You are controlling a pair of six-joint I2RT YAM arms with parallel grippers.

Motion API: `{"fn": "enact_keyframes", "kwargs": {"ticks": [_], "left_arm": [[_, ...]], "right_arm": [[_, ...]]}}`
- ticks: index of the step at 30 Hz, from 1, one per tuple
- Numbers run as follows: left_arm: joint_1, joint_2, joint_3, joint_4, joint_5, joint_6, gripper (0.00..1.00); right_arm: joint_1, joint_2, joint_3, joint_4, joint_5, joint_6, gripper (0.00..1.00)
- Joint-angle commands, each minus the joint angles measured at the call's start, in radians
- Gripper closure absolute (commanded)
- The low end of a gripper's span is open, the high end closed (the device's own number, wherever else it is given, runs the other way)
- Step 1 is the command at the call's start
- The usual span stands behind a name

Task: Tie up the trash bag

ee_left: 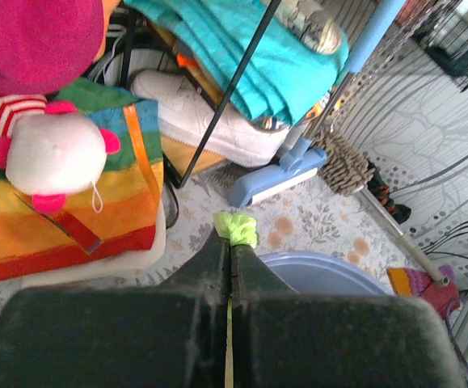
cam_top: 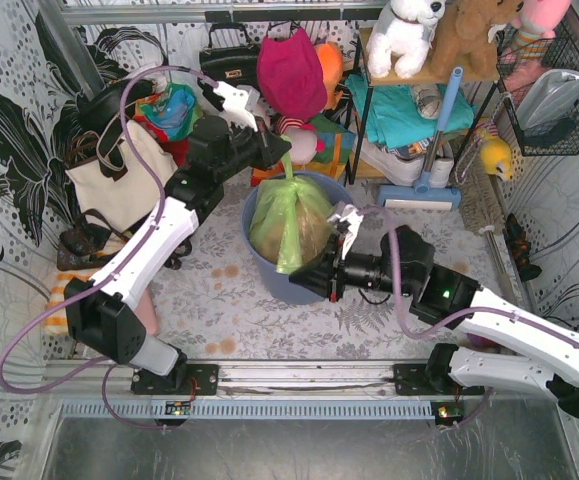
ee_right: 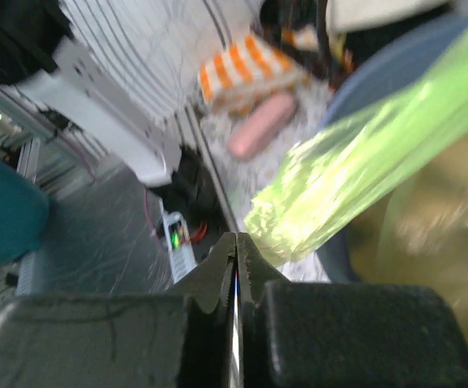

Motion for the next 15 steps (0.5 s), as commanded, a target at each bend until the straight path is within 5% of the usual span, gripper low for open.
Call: {"fn": "enact_keyframes", "kwargs": {"ticks": [1, 7, 8, 11, 15], "left_arm": [[0.003, 0.035, -0.043, 0.087, 0.012, 0.028, 1.00], [0.004, 0.051, -0.066, 0.114, 0.041, 0.034, 1.00], [0.004, 0.049, -0.070, 0.123, 0.052, 0.032, 1.00], [0.004, 0.039, -0.084, 0.144, 0.078, 0.029, 1.00], [0.002, 0.044, -0.078, 0.152, 0.154, 0.038, 1.00]], "right_arm": [[0.003, -0.019, -0.086, -0.021, -0.071, 0.141, 1.00], [0.003, -0.088, -0.061, -0.062, -0.046, 0.026, 1.00], [0.003, -0.106, -0.062, -0.053, -0.039, -0.003, 0.94], [0.002, -0.163, -0.068, -0.028, -0.010, -0.138, 0.54], [0.003, -0.238, -0.091, -0.003, 0.063, -0.420, 0.30]]}}
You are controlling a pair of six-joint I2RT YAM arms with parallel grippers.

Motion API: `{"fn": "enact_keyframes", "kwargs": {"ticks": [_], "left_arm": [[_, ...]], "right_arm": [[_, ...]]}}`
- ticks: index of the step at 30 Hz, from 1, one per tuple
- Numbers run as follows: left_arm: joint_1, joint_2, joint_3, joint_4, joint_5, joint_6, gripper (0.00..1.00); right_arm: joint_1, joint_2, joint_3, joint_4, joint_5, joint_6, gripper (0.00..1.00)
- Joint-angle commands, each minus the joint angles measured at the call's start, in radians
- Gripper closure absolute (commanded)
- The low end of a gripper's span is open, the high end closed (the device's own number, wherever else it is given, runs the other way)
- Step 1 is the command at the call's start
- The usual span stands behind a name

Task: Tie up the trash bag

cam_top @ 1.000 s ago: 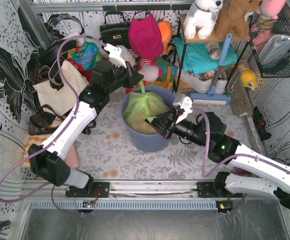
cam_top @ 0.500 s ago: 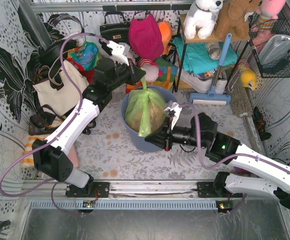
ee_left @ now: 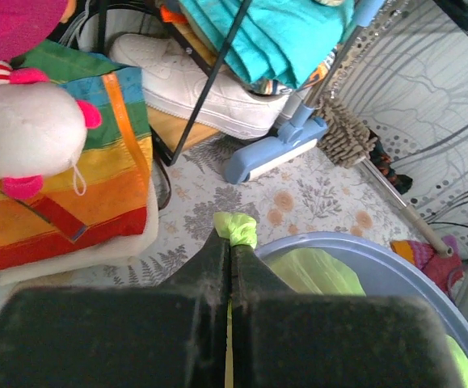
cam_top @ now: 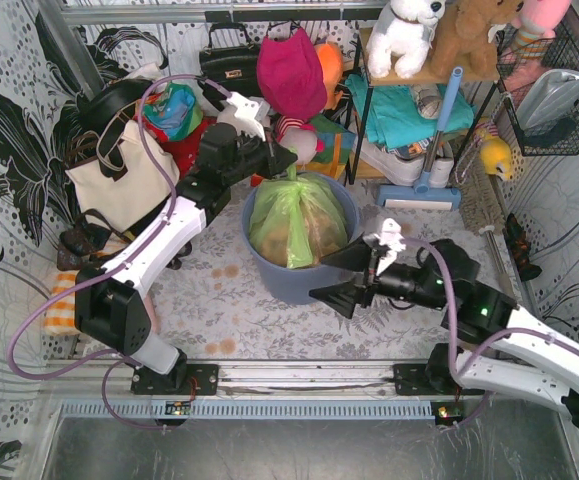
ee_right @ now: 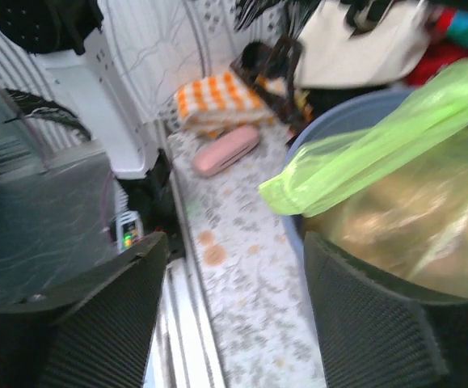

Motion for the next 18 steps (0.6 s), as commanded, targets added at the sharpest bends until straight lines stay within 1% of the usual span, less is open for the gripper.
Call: {"fn": "enact_keyframes", "kwargs": {"ticks": [1, 2, 4, 6, 10, 13, 15, 18], "left_arm": [[0.001, -0.011, 0.005, 0.082, 0.108, 0.029, 1.00], [0.001, -0.008, 0.009, 0.077, 0.133, 0.033, 1.00], [-0.003, -0.006, 0.012, 0.070, 0.184, 0.044, 1.00], [-0.011, -0.009, 0.011, 0.060, 0.225, 0.063, 1.00], [-0.045, -0.019, 0.022, -0.019, 0.277, 0.131, 1.00], [-0.069, -0.020, 0.037, -0.077, 0.294, 0.173, 1.00], [-0.082, -0.023, 0.040, -0.110, 0.294, 0.196, 1.00], [-0.090, -0.040, 0.025, -0.116, 0.289, 0.204, 1.00]], "right_arm": [[0.002, -0.079, -0.006, 0.075, 0.093, -0.358, 0.21], [0.002, -0.090, -0.014, 0.088, 0.114, -0.430, 0.16], [0.003, -0.095, -0.029, 0.109, 0.155, -0.557, 0.12], [0.002, -0.086, -0.043, 0.115, 0.166, -0.692, 0.12], [0.003, -0.058, -0.084, 0.152, 0.150, -0.861, 0.11], [0.002, -0.028, -0.104, 0.200, 0.139, -0.940, 0.11], [0.003, -0.003, -0.113, 0.249, 0.120, -0.963, 0.12], [0.003, 0.038, -0.125, 0.336, 0.079, -0.970, 0.13]]}}
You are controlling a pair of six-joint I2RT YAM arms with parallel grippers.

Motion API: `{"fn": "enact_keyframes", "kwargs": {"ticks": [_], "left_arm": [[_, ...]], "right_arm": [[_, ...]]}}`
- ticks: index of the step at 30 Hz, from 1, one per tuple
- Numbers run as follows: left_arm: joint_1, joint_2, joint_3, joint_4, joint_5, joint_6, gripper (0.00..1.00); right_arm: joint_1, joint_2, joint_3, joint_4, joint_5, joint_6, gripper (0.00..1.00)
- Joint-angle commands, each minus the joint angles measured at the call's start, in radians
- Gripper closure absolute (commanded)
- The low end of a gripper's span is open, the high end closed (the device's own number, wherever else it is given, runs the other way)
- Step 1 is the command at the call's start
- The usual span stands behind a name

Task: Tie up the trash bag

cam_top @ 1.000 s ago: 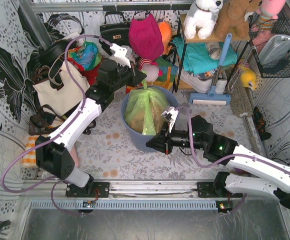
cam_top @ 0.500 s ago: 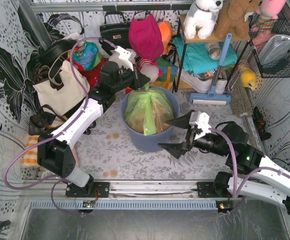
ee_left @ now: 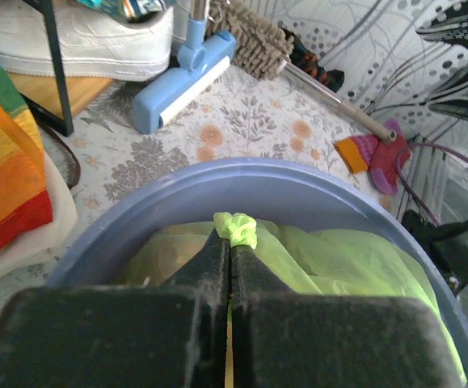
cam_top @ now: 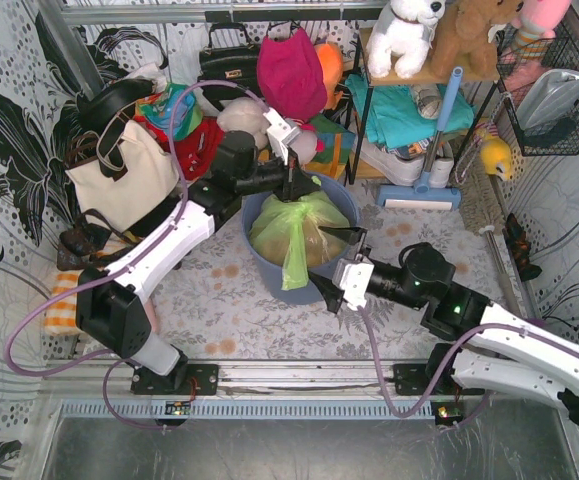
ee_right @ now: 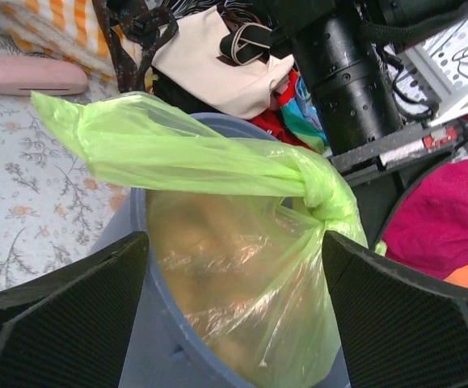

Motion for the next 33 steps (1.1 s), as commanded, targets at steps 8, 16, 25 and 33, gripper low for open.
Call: {"fn": "enact_keyframes", "kwargs": {"ticks": [8, 16, 25, 33], "left_arm": [[-0.013, -0.049, 0.007, -0.018, 0.044, 0.053, 1.00], [-0.016, -0.035, 0.014, -0.016, 0.046, 0.054, 1.00], [-0.016, -0.019, 0.048, 0.008, -0.057, 0.063, 1.00], [-0.015, 0.022, 0.221, -0.029, -0.306, 0.084, 1.00]], "right_arm": [[0.004, 0.139, -0.017, 0.393, -0.105, -0.094, 0.22], [0.004, 0.200, 0.018, 0.401, -0.164, -0.093, 0.69], [0.005, 0.173, 0.112, 0.186, -0.212, 0.108, 1.00], [0.004, 0.211, 0.401, -0.161, -0.191, 0.418, 1.00]]}}
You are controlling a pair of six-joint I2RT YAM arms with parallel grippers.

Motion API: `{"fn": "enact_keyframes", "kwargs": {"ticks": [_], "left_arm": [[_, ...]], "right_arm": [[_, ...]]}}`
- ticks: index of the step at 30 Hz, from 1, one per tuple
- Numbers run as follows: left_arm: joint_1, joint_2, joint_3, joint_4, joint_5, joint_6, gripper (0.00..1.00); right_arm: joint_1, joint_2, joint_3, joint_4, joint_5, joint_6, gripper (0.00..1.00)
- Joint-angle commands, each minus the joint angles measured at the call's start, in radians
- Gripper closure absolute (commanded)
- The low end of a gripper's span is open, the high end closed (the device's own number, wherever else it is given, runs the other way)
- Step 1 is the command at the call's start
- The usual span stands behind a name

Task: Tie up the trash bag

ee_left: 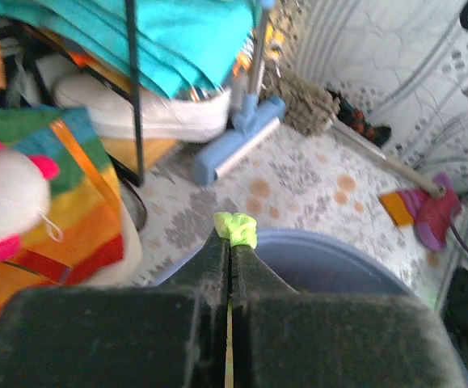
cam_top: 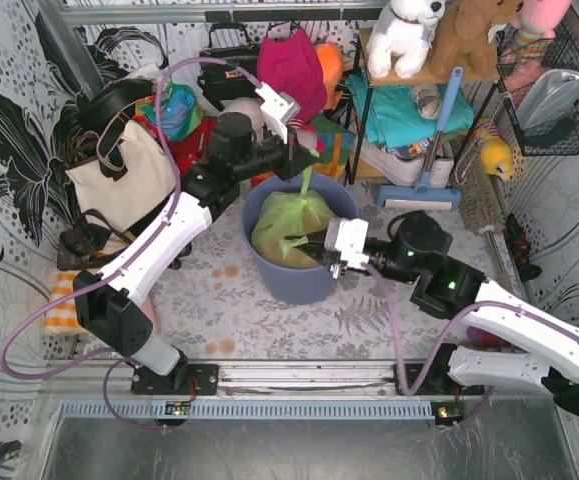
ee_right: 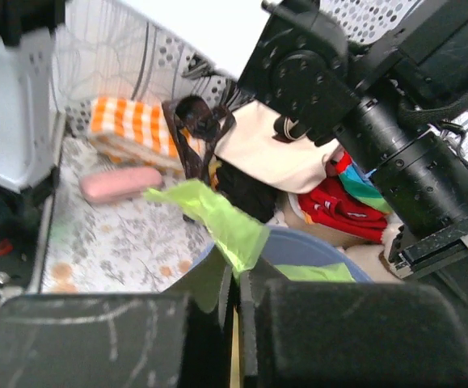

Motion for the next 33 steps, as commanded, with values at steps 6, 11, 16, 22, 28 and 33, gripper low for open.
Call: {"fn": "enact_keyframes", "kwargs": {"ticks": [6, 11, 16, 22, 28, 33], "left_arm": [[0.003, 0.015, -0.037, 0.117, -0.229, -0.019, 1.00], [0.004, 0.025, -0.110, 0.142, -0.270, -0.025, 1.00], [0.005, 0.025, -0.063, 0.120, -0.339, -0.006, 1.00], [0.005, -0.022, -0.017, 0.131, -0.357, 0.010, 1.00], [0.004, -0.045, -0.106, 0.200, -0.358, -0.015, 1.00], [0.004, -0.035, -0.196, 0.274, -0.363, -0.031, 1.00]], "right_arm": [[0.004, -0.021, 0.012, -0.228, 0.056, 0.359, 1.00], [0.004, -0.048, -0.126, -0.131, 0.091, 0.466, 1.00], [0.004, -0.029, -0.053, -0.118, 0.065, 0.495, 1.00], [0.004, -0.022, 0.075, -0.163, 0.037, 0.524, 1.00], [0.005, -0.039, -0.007, -0.148, 0.045, 0.585, 1.00], [0.003, -0.059, -0.131, -0.100, 0.069, 0.637, 1.00]]}}
